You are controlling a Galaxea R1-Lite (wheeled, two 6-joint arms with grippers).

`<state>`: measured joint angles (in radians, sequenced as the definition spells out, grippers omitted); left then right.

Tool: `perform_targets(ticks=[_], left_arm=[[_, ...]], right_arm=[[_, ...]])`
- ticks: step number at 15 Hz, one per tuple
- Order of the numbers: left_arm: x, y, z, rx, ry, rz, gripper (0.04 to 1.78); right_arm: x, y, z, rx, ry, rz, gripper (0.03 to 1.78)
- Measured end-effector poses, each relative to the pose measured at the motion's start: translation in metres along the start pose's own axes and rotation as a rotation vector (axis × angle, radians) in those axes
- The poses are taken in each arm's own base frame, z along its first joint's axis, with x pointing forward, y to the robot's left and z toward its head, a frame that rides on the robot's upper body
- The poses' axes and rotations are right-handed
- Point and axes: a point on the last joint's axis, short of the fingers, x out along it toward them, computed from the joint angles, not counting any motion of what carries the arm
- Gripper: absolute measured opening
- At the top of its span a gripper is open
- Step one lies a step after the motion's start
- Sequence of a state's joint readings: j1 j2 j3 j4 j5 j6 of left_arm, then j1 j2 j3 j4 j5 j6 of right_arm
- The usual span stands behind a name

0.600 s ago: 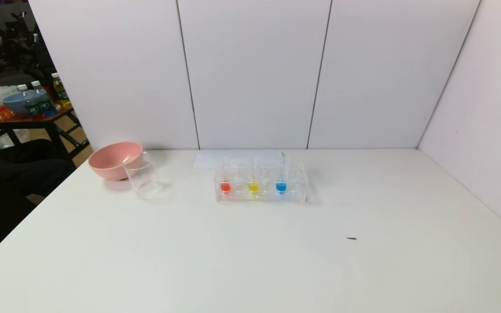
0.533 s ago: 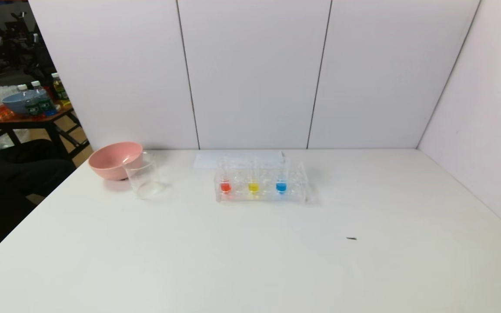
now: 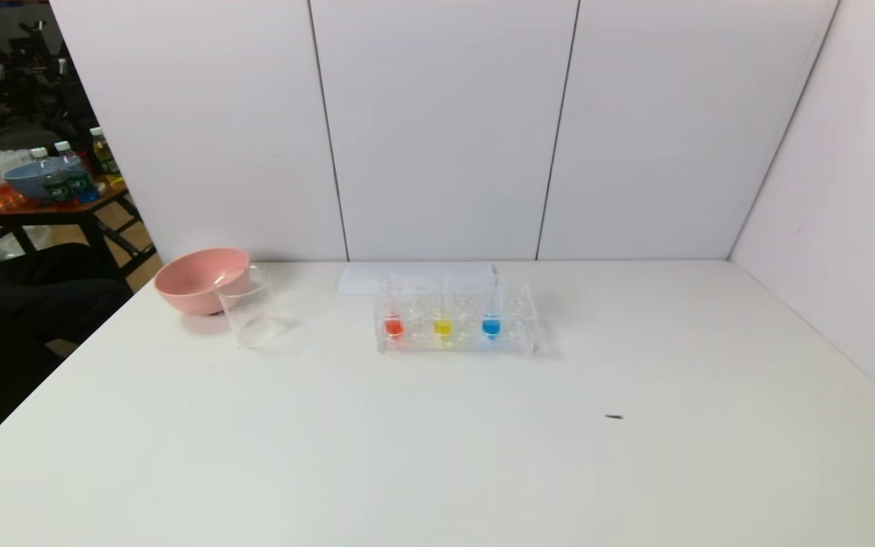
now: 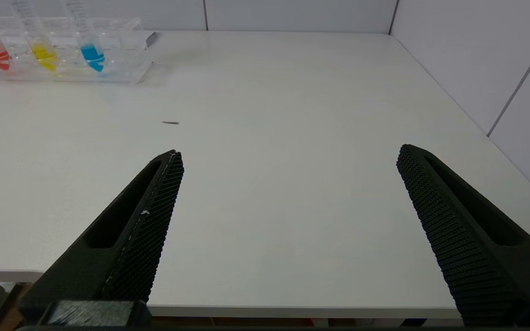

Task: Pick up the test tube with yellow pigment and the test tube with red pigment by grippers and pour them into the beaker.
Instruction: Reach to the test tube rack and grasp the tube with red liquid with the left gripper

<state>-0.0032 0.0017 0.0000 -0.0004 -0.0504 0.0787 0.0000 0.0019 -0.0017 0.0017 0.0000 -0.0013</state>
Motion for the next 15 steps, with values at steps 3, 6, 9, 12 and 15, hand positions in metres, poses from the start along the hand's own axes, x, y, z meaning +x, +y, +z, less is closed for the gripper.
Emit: perform_targets(ticks=[3,6,9,12,15], left_arm=[[0.0000,0.0000,0.0000,-0.001,0.000,0.000,1.76],[0.0000,0.0000,0.0001,-0.011,0.000,0.000,1.76],[0.0000,0.0000,0.0001,-0.010,-0.001,0.001,1.76],[0.0000,0.0000,0.0001,-0.010,-0.001,-0.001,1.76],[0.0000,0.0000,0.0000,-0.011,0.000,0.000,1.76]], right_arm=[[0.0000,0.0000,0.0000,0.000,0.000,0.000,1.70],[0.0000,0.0000,0.0000,0.000,0.000,0.000,1.70],[0.0000,0.0000,0.0000,0.000,0.000,0.000,1.70],[0.0000,0.0000,0.0000,0.000,0.000,0.000,1.70],[0.0000,0.0000,0.0000,0.000,0.000,0.000,1.70]])
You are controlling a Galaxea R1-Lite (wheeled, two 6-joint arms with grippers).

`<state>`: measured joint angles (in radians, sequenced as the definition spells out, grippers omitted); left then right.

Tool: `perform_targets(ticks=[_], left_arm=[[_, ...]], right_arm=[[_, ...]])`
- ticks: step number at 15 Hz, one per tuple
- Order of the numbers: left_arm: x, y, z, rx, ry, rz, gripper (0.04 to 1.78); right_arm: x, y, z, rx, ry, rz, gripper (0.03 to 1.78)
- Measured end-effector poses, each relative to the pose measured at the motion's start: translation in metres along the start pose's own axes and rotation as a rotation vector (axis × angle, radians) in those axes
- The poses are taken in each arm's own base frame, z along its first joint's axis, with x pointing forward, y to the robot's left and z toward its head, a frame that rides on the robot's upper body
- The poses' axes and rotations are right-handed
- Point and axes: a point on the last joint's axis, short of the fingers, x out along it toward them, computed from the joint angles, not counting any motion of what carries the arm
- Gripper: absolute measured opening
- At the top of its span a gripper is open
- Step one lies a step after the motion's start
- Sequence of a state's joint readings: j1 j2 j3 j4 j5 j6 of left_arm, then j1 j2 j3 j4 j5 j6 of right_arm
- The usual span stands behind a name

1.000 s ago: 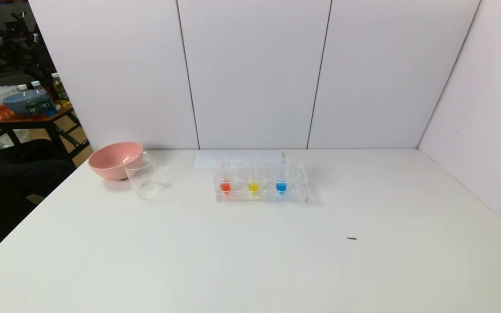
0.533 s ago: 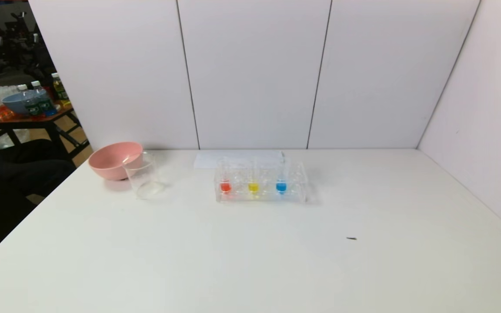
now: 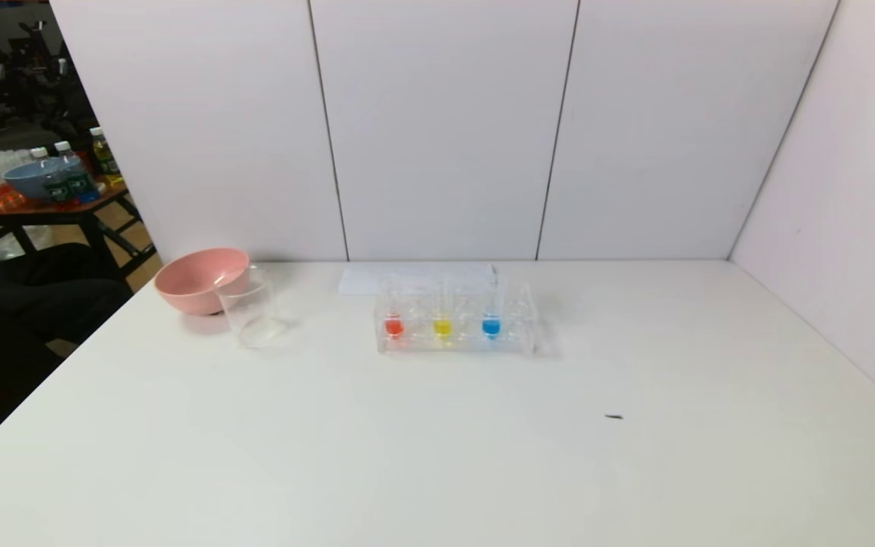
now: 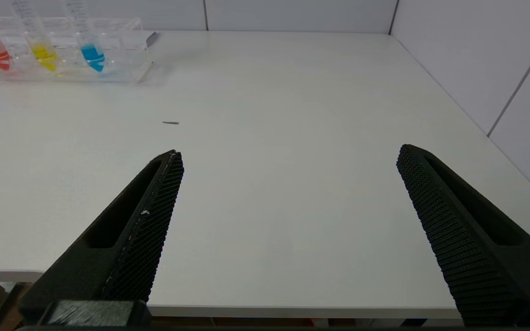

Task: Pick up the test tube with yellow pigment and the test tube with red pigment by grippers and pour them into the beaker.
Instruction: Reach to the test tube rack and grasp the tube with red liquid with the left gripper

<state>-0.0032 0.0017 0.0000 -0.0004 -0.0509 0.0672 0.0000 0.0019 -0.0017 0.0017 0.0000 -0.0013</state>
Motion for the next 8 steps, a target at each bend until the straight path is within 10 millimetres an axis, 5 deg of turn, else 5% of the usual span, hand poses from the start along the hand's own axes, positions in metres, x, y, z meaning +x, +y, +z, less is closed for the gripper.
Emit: perform_targets(ticks=[8], left_arm=[[0.0000,0.0000,0.0000,0.000,0.000,-0.001,1.76]], right_arm=[[0.0000,0.0000,0.0000,0.000,0.000,0.000,1.70]])
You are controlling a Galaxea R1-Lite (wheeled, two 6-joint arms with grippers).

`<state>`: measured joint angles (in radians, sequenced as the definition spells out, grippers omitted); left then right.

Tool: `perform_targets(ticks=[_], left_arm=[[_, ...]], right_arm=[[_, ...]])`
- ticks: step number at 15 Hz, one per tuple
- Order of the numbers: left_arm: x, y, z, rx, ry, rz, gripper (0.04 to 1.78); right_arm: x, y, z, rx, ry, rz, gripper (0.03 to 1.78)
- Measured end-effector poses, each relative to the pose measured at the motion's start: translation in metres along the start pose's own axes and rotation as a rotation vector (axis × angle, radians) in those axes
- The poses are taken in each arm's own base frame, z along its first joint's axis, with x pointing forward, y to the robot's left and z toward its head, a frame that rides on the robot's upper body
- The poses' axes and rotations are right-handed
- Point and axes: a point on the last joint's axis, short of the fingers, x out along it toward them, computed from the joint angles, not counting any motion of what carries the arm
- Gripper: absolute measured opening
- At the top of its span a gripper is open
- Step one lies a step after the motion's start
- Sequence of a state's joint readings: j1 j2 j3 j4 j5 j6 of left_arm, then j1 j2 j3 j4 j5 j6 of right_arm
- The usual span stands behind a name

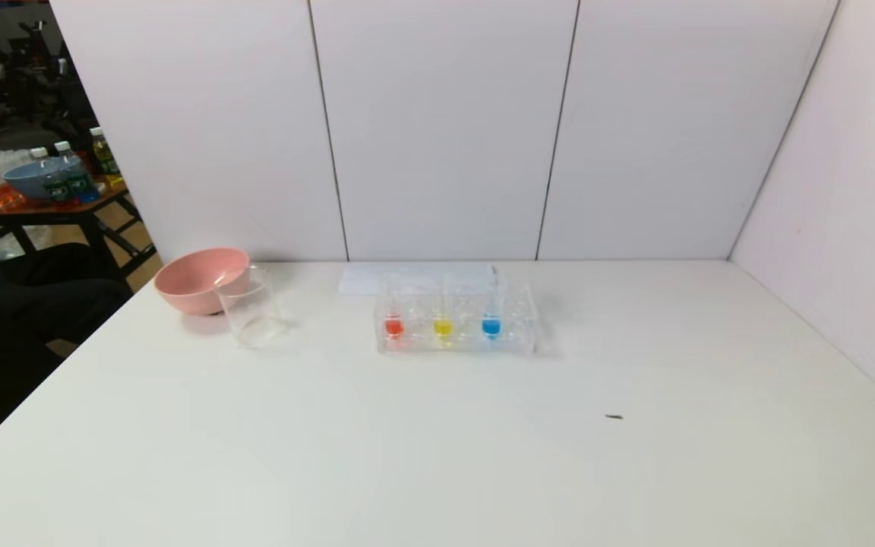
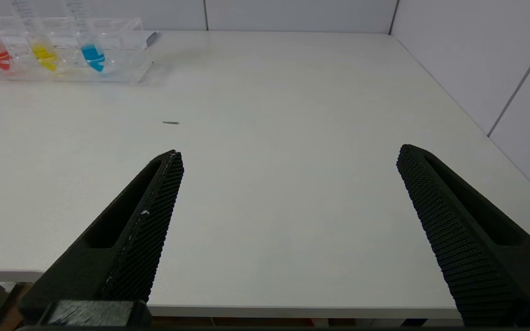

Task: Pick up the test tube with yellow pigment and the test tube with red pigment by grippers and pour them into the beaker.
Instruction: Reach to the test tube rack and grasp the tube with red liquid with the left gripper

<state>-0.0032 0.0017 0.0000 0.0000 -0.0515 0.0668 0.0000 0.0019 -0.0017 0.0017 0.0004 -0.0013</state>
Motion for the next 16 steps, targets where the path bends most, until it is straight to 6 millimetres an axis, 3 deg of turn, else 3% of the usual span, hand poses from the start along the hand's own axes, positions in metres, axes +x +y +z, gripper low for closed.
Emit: perform_targets(ticks=[16], left_arm=[[0.0000,0.0000,0.0000,0.004,0.000,-0.001,1.76]], right_arm=[[0.0000,0.0000,0.0000,0.000,0.000,0.000,1.70]])
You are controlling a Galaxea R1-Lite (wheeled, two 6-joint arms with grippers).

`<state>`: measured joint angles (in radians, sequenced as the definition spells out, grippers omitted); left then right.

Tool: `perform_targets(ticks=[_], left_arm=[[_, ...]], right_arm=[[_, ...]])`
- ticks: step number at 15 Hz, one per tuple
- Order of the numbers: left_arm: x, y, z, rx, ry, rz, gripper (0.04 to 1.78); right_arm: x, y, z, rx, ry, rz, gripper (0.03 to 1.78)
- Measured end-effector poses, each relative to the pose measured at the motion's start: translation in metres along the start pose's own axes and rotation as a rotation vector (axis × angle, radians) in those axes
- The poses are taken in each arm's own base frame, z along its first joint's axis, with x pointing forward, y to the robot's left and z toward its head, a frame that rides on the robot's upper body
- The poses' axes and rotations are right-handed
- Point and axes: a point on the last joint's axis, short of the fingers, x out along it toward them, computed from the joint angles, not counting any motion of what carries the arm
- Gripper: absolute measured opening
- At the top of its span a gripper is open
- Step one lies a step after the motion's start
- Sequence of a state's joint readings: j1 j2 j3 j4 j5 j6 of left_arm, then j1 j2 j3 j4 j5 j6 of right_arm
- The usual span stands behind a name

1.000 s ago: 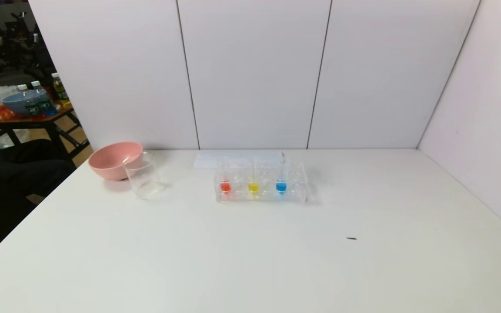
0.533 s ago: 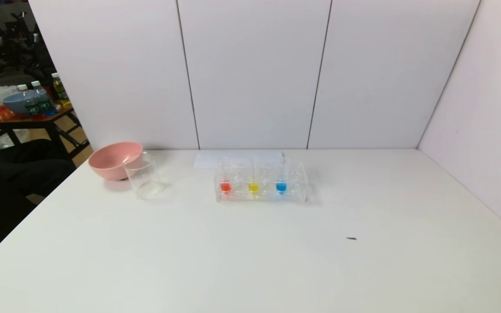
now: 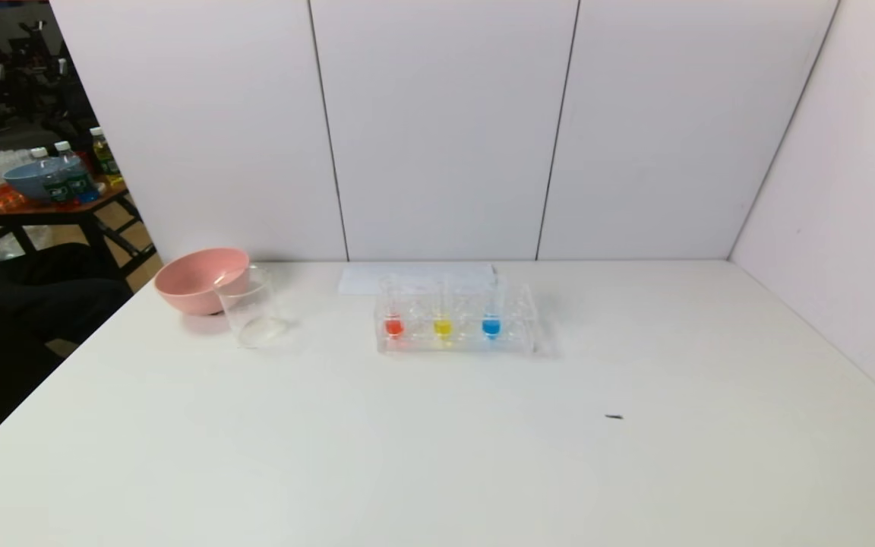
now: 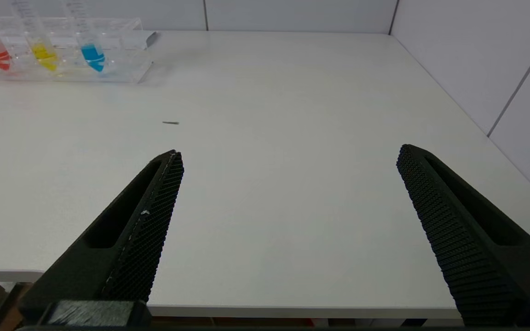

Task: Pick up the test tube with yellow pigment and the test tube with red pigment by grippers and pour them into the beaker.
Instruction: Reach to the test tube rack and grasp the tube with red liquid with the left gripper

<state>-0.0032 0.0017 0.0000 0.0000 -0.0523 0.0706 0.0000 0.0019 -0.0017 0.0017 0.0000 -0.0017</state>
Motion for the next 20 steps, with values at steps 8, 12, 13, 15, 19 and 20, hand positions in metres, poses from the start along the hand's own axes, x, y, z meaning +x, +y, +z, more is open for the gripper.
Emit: perform_targets(ticks=[8,12,13,15,19,20], left_arm=[[0.000,0.000,0.000,0.005,0.000,0.002,1.76],[0.000,0.000,0.001,0.008,-0.006,0.003,1.76],[0.000,0.000,0.001,0.009,-0.011,0.001,1.76],[-0.003,0.000,0.010,0.006,-0.035,-0.011,1.76],[-0.015,0.001,0.033,0.009,-0.054,-0.019,1.76],[-0.020,0.001,0.041,0.010,-0.064,-0.028,1.76]], right_arm=[[0.000,0.000,0.000,0.000,0.000,0.000,1.70],[0.000,0.000,0.000,0.000,0.000,0.000,1.70],[0.000,0.000,0.000,0.000,0.000,0.000,1.70],[0.000,0.000,0.000,0.000,0.000,0.000,1.70],[0.000,0.000,0.000,0.000,0.000,0.000,1.70],[0.000,0.000,0.000,0.000,0.000,0.000,1.70]])
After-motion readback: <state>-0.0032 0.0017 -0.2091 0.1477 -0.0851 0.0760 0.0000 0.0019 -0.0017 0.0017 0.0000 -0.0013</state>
